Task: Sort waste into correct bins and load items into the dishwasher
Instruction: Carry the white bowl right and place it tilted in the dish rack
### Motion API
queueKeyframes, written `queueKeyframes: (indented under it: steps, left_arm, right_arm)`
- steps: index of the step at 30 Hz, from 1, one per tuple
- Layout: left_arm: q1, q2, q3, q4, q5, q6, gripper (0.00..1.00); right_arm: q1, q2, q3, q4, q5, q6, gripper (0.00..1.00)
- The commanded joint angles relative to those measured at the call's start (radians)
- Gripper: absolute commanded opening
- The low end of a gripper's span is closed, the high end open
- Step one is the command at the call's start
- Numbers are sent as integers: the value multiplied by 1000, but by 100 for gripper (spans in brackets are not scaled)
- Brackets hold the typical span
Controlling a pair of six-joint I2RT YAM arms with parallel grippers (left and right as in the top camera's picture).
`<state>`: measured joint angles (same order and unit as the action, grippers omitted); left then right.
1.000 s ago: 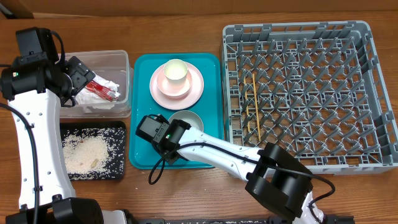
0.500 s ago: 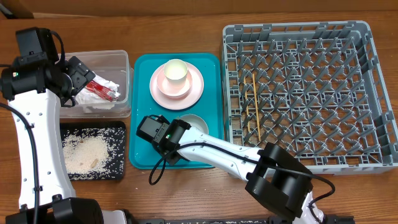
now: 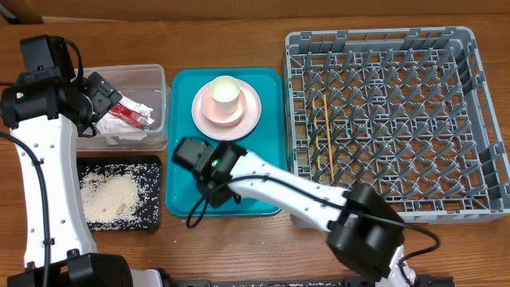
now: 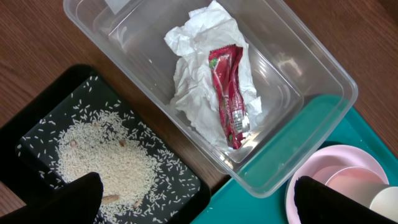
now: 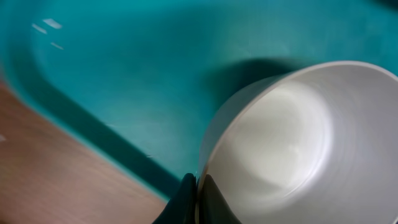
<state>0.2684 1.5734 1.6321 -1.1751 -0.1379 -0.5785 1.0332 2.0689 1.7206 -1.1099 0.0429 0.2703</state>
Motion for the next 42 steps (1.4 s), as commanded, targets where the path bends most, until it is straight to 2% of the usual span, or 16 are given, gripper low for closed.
queueKeyframes:
  steps: [1,6,14,23,28,33,42]
  left_arm:
    - [0,3,19,1,8,-20,100]
    - [0,3,19,1,8,-20,100]
    - [0,3,19,1,8,-20,100]
    - [0,3,19,1,8,-20,100]
    - [0,3,19,1,8,-20,100]
    - [0,3,19,1,8,-20,100]
    - [0,3,19,1,8,-20,100]
  right_arm:
    - [-46,-141,79,-3,-162,53,4]
    - [-155,-307,81,1,-370,98,4]
    - [-400,-497,79,-24,-727,71,4]
    - [-641,-550,58,-112,-959,9,4]
    - [-779,-550,20,-115,-997,-10,4]
    - [-910,-550,-77,-85,-1153,-74,4]
    - [-1081,-550,-393,-55,-1561,-312,4]
